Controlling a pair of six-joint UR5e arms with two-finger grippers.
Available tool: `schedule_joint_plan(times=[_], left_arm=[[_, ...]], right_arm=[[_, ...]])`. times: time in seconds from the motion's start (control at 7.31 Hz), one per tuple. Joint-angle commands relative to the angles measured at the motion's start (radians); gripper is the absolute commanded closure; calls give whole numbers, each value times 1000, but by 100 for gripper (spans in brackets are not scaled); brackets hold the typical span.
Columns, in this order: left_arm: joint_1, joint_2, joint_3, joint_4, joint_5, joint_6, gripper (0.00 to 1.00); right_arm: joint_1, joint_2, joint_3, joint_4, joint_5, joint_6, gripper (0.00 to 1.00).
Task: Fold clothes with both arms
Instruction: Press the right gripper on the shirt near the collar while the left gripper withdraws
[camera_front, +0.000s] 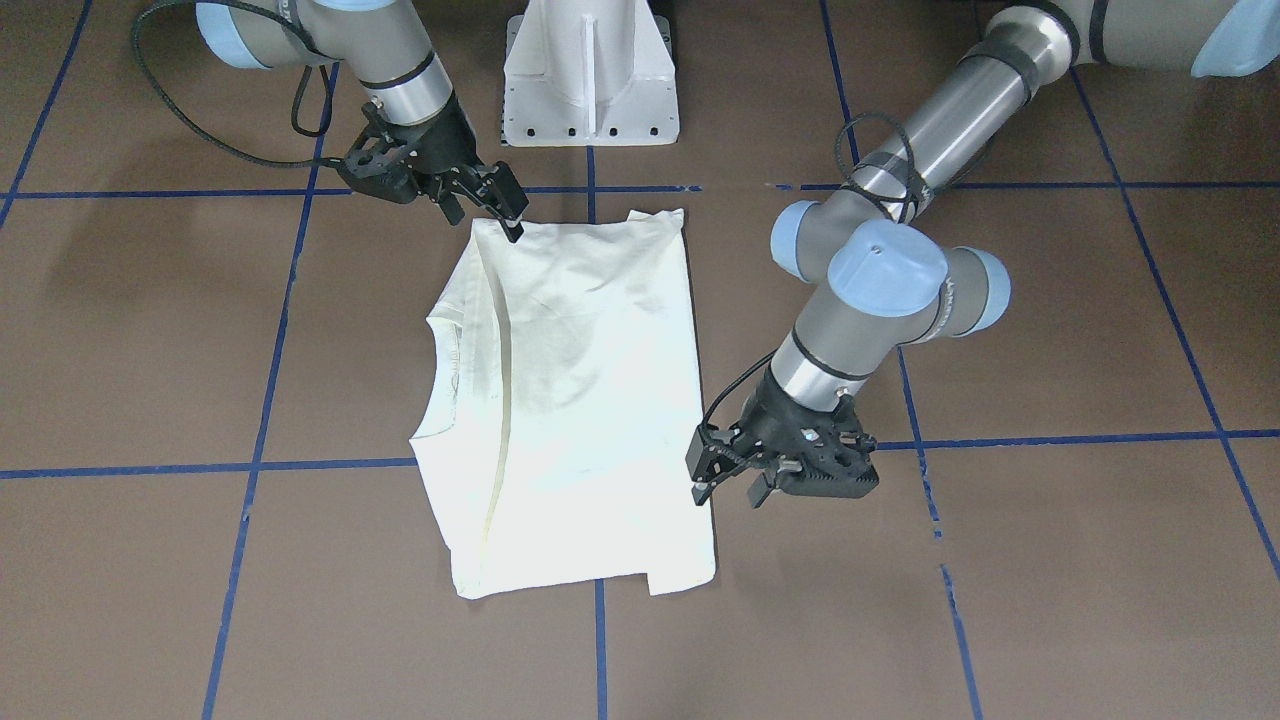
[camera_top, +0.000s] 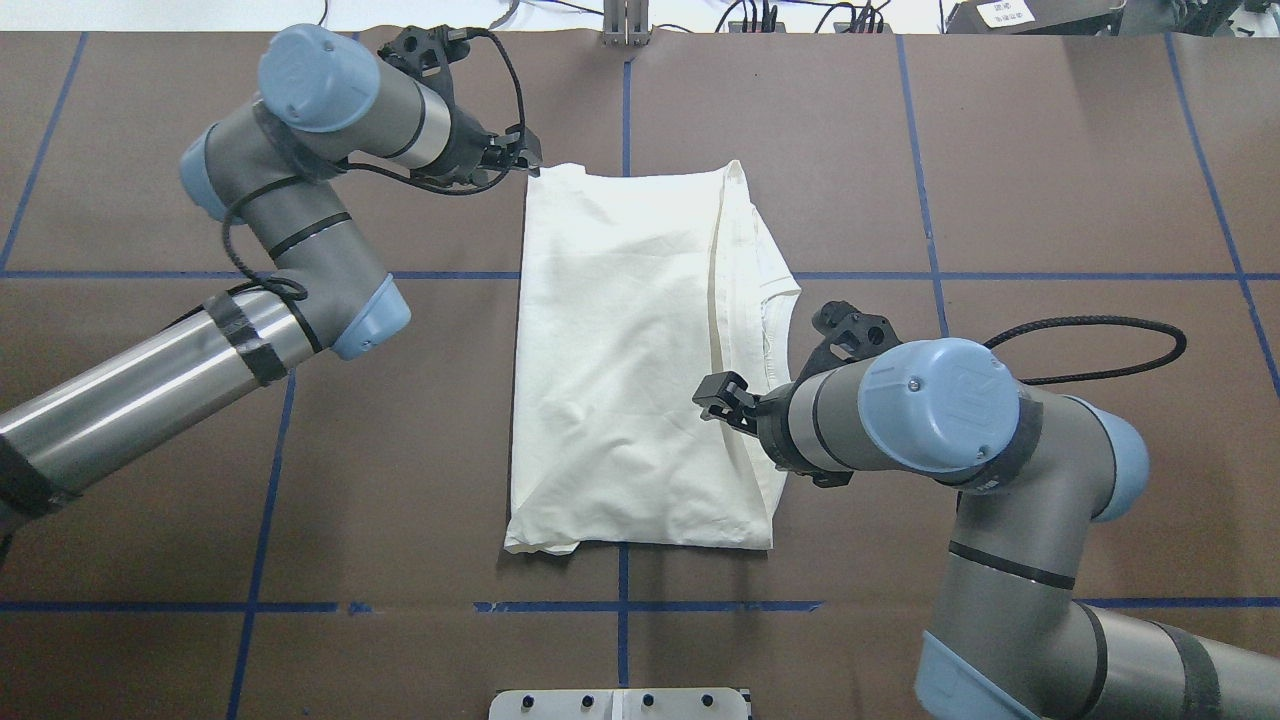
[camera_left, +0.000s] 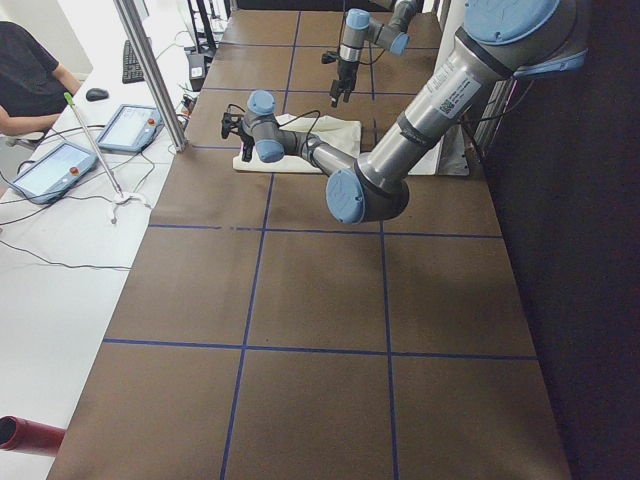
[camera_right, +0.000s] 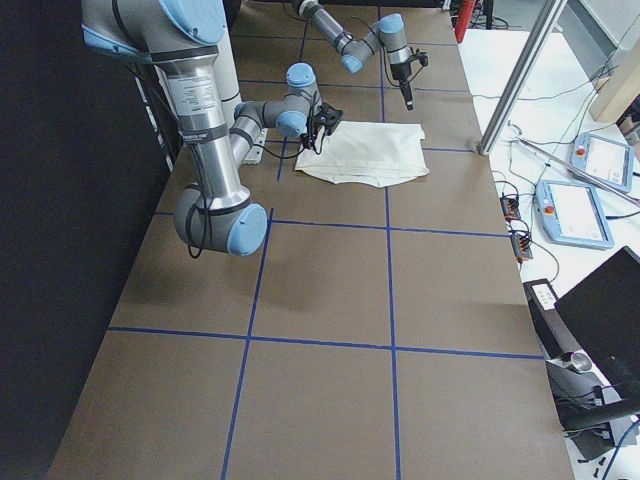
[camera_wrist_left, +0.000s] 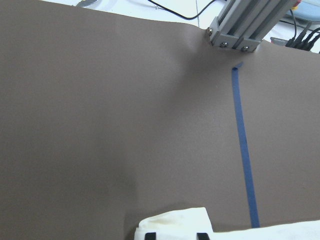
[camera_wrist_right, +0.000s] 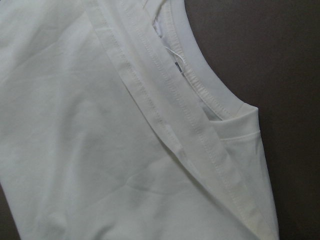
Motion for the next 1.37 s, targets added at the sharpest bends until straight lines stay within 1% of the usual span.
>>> schedule_joint_plan(times=[0.0, 0.14, 0.27, 0.41, 0.68, 0.82, 0.96, 1.09, 1.23], left_arm=[[-31, 106, -146, 9, -42, -4, 0], [-29, 140, -188, 9, -42, -6, 0], [-31, 146, -202, 11, -42, -4, 0], [-31, 146, -203, 11, -42, -4, 0], [-32, 148, -222, 18, -42, -11, 0], [-29, 146, -242, 67, -42, -11, 0], [-29, 146, -263, 95, -42, -9, 0], [-31, 146, -274, 98, -43, -9, 0], [-31, 146, -291, 130, -42, -9, 0]], right_arm=[[-3, 40, -80, -54, -13, -157, 0], [-3, 63, -123, -58, -23, -212, 0], [-3, 92, -187, -58, -39, -267, 0], [-3, 98, -229, -58, -66, -321, 0], [31, 77, -252, -55, -69, -405, 0], [63, 39, -237, -54, -57, -469, 0], [80, -16, -194, -55, -49, -473, 0], [79, -94, -119, -57, -62, -467, 0], [72, -104, -53, -81, -62, -438, 0]])
